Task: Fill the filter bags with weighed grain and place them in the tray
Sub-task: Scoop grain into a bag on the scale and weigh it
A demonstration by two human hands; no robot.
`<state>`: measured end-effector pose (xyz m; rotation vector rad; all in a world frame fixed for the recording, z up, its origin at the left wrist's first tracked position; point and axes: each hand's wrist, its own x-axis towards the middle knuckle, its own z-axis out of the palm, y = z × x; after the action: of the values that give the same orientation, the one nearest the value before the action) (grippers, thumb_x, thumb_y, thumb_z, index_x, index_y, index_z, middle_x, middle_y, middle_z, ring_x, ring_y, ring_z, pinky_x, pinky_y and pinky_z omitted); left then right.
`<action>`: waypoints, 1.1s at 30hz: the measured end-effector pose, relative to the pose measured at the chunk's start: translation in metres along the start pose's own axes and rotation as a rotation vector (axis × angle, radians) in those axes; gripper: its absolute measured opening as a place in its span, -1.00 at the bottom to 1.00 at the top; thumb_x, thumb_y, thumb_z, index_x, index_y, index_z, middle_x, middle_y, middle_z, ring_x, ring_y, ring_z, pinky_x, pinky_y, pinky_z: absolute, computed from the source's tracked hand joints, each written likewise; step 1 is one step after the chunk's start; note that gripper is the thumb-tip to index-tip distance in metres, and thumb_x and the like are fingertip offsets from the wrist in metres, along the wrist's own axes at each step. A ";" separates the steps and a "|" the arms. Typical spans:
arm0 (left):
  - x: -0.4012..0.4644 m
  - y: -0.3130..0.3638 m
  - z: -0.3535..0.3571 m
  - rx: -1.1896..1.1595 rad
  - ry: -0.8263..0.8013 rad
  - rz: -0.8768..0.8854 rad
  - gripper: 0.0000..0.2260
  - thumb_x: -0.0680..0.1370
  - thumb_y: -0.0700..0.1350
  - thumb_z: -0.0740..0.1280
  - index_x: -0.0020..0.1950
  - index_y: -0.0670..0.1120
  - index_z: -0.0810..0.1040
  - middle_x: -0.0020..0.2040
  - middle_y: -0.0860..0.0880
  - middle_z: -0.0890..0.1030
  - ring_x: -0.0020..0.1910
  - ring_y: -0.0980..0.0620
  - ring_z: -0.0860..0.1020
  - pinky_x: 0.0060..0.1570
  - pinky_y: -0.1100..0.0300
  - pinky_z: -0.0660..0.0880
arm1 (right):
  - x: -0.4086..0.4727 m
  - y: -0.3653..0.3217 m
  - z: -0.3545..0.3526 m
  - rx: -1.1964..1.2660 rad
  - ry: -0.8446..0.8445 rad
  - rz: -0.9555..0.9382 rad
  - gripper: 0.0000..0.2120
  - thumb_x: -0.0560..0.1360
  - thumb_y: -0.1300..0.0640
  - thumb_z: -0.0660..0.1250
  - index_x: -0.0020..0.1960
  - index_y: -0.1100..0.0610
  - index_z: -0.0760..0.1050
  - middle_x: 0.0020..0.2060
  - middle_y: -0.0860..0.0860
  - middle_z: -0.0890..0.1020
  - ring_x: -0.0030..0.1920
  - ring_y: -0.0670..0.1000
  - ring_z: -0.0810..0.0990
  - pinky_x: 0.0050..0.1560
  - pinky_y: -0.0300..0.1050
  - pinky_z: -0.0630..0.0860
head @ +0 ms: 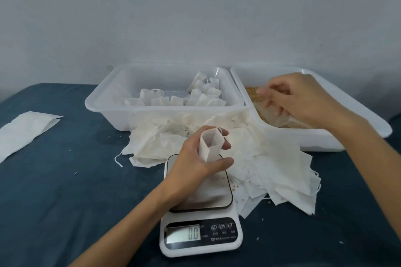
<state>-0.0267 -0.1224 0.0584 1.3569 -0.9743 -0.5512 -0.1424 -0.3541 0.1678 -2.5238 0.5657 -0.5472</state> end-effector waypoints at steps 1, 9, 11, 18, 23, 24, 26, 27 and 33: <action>0.001 0.000 -0.001 -0.033 0.010 -0.007 -0.65 0.46 -0.26 0.55 0.19 -0.04 0.58 0.03 -0.04 0.68 0.11 -0.04 0.63 0.13 0.15 0.57 | 0.008 0.022 -0.005 -0.162 -0.007 0.059 -0.63 0.46 -0.33 0.38 -0.03 -0.03 0.63 -0.11 -0.13 0.71 -0.15 -0.02 0.67 -0.02 0.03 0.61; 0.007 -0.001 -0.002 -0.021 0.110 -0.001 -0.67 0.44 -0.15 0.61 0.11 -0.07 0.57 -0.03 -0.06 0.69 0.02 -0.15 0.65 0.07 -0.05 0.62 | 0.028 0.113 -0.007 -0.566 -0.275 0.407 -0.63 0.43 -0.21 0.52 0.08 0.01 0.58 0.07 -0.02 0.64 0.00 0.00 0.56 0.04 -0.07 0.52; 0.006 -0.001 -0.001 -0.041 0.106 -0.018 -0.62 0.38 -0.03 0.63 0.11 -0.04 0.58 -0.03 -0.05 0.69 0.02 -0.17 0.65 0.03 -0.04 0.62 | 0.032 0.117 -0.004 -0.576 -0.258 0.403 -0.65 0.43 -0.18 0.53 0.07 0.01 0.58 0.02 -0.05 0.62 -0.01 0.01 0.56 -0.01 -0.08 0.51; 0.009 -0.006 -0.003 -0.066 0.153 -0.030 -0.70 0.39 -0.11 0.59 0.03 -0.11 0.58 -0.12 -0.09 0.67 -0.11 -0.08 0.63 0.04 -0.25 0.59 | 0.038 0.131 0.004 -0.559 -0.261 0.389 -0.77 0.48 -0.04 0.49 -0.12 0.14 0.64 -0.18 0.03 0.68 -0.20 0.03 0.60 -0.19 -0.07 0.50; 0.011 -0.006 -0.005 -0.060 0.152 -0.016 -0.67 0.39 -0.09 0.60 0.05 -0.09 0.58 -0.07 -0.07 0.67 -0.02 -0.18 0.64 0.03 -0.12 0.61 | 0.038 0.144 -0.011 -0.664 -0.027 0.336 -0.84 0.51 0.16 0.46 -0.08 0.12 0.47 -0.17 0.05 0.59 -0.14 0.10 0.56 -0.06 0.08 0.57; 0.011 -0.006 -0.005 -0.055 0.150 -0.011 -0.66 0.38 -0.09 0.61 0.06 -0.10 0.58 -0.06 -0.06 0.67 0.00 -0.21 0.64 0.03 -0.09 0.61 | 0.037 0.147 -0.013 -0.760 -0.012 0.319 -0.87 0.52 0.19 0.42 -0.05 0.11 0.45 -0.15 0.05 0.57 -0.12 0.11 0.55 -0.06 0.09 0.56; 0.011 -0.006 -0.006 -0.050 0.154 -0.003 -0.65 0.37 -0.09 0.60 0.07 -0.10 0.58 -0.05 -0.05 0.67 0.02 -0.21 0.64 0.02 0.01 0.60 | 0.037 0.151 -0.015 -0.906 -0.019 0.287 -0.85 0.52 0.25 0.37 -0.02 0.07 0.42 -0.12 0.05 0.57 -0.10 0.10 0.54 -0.09 0.02 0.51; 0.010 -0.005 -0.006 -0.049 0.157 0.000 -0.65 0.37 -0.09 0.60 0.07 -0.10 0.58 -0.05 -0.06 0.67 0.02 -0.21 0.64 0.02 0.03 0.59 | 0.037 0.153 -0.015 -0.922 -0.032 0.272 -0.82 0.52 0.26 0.38 -0.03 0.05 0.41 -0.11 0.04 0.57 -0.09 0.10 0.54 -0.11 -0.01 0.47; 0.010 -0.002 -0.006 -0.045 0.159 -0.005 -0.66 0.37 -0.10 0.59 0.07 -0.10 0.59 -0.05 -0.08 0.67 0.04 -0.24 0.63 0.08 -0.11 0.59 | 0.040 0.146 -0.002 -0.598 -0.144 0.168 -0.81 0.46 0.24 0.51 -0.07 0.07 0.51 -0.05 0.03 0.61 0.00 0.07 0.56 0.01 0.02 0.53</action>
<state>-0.0158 -0.1271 0.0591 1.3423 -0.8250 -0.4590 -0.1513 -0.4900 0.1011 -2.9917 0.9938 -0.1376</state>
